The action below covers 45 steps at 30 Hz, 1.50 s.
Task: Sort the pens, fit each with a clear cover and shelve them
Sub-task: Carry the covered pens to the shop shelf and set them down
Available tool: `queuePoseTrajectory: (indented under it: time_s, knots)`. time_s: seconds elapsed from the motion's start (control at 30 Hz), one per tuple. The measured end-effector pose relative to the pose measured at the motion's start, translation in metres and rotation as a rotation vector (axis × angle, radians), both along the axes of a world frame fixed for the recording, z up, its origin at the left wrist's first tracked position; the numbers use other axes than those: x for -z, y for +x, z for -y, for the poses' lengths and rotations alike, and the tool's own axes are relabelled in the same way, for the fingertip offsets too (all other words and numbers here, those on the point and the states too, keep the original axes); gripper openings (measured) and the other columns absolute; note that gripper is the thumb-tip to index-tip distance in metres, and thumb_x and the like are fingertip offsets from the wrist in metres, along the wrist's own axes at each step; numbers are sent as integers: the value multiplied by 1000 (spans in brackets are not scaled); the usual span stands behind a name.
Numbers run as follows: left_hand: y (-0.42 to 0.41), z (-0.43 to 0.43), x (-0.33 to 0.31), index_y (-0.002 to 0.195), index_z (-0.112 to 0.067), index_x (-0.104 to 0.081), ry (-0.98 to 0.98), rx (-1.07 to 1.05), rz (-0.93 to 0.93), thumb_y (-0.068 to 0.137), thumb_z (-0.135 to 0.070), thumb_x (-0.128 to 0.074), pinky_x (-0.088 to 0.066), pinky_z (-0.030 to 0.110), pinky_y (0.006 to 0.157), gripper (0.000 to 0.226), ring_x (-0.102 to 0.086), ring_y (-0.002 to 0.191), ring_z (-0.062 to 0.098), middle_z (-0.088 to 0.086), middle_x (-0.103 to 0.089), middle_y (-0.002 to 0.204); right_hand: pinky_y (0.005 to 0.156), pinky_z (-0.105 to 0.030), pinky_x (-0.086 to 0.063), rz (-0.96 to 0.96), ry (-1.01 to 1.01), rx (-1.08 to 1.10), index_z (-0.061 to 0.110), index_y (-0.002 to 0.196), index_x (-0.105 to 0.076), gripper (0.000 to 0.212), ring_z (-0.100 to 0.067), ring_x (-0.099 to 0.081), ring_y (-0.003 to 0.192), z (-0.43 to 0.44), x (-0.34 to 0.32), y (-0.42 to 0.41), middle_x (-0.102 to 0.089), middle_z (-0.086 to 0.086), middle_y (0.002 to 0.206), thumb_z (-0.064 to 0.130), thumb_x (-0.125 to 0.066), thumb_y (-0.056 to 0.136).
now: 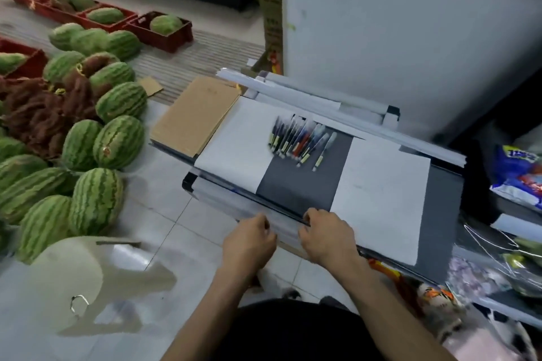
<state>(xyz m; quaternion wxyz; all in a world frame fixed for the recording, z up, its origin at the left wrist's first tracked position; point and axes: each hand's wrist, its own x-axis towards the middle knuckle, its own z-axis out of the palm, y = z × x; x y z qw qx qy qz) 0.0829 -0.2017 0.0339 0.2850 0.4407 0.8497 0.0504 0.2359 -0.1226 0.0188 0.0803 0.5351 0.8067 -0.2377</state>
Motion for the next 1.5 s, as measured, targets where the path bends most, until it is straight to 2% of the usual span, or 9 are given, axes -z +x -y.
queuePoseTrajectory:
  time_s: [0.1,0.23,0.33,0.43,0.53,0.67,0.93,1.1,1.5]
  knots:
    - [-22,-39,9,96,-26,-61,-19,83,-14,94,-39,-46,-55,35,72,21,-64,82,20,-6,-69,92,83,-37,-52,-39,-13,106,19,106,-58,22,-27,-61,99,-26,5,-11,-65,-3,109,36,-47,98]
    - [-54,-96,12,95,-17,-62,13,167,23,92,-29,-48,-57,40,69,19,-60,75,22,1,-64,87,80,-38,-54,-79,-21,275,15,117,-59,29,-28,-62,102,-65,10,-30,-65,-7,118,33,-51,96]
    - [-79,-137,16,106,-11,-60,46,173,75,93,-28,-52,-53,38,74,23,-60,85,24,5,-66,100,89,-41,-53,-109,-41,420,10,130,-55,42,-31,-58,116,-96,12,-44,-59,-10,130,36,-52,97]
    - [-100,-179,22,127,-4,-50,51,191,108,97,-32,-56,-46,37,79,41,-58,102,32,13,-58,119,98,-44,-50,-174,-70,602,5,137,-48,54,-35,-53,124,-130,17,-59,-50,-14,137,40,-55,96]
    - [-111,-217,32,130,1,-44,47,202,115,97,-37,-64,-44,36,82,54,-57,110,34,16,-49,128,110,-46,-44,-200,-120,739,-1,149,-34,76,-38,-44,134,-159,23,-74,-39,-20,149,47,-58,95]
    - [-115,-254,48,132,3,-41,53,189,116,91,-49,-69,-51,45,95,71,-53,120,38,18,-43,133,115,-46,-38,-235,-136,900,-2,151,-29,89,-37,-36,141,-183,34,-92,-33,-19,152,55,-62,91]
    - [-105,-276,63,142,4,-33,55,221,100,81,-63,-75,-43,45,105,100,-38,136,36,17,-34,145,113,-46,-36,-167,-83,996,3,149,-30,102,-36,-28,142,-200,44,-121,-30,-14,150,65,-70,80]
    - [-107,-278,70,133,0,-37,59,233,110,77,-52,-81,-47,45,96,88,-43,126,37,15,-37,135,106,-47,-42,-96,-57,980,4,145,-31,95,-37,-33,133,-201,52,-131,-32,-12,144,52,-76,77]
    - [-118,-279,79,126,0,-42,98,216,174,79,-46,-84,-46,45,93,78,-47,123,37,16,-45,131,97,-44,-47,-75,14,947,-1,140,-35,83,-39,-39,131,-196,60,-138,-37,-17,143,46,-75,85]
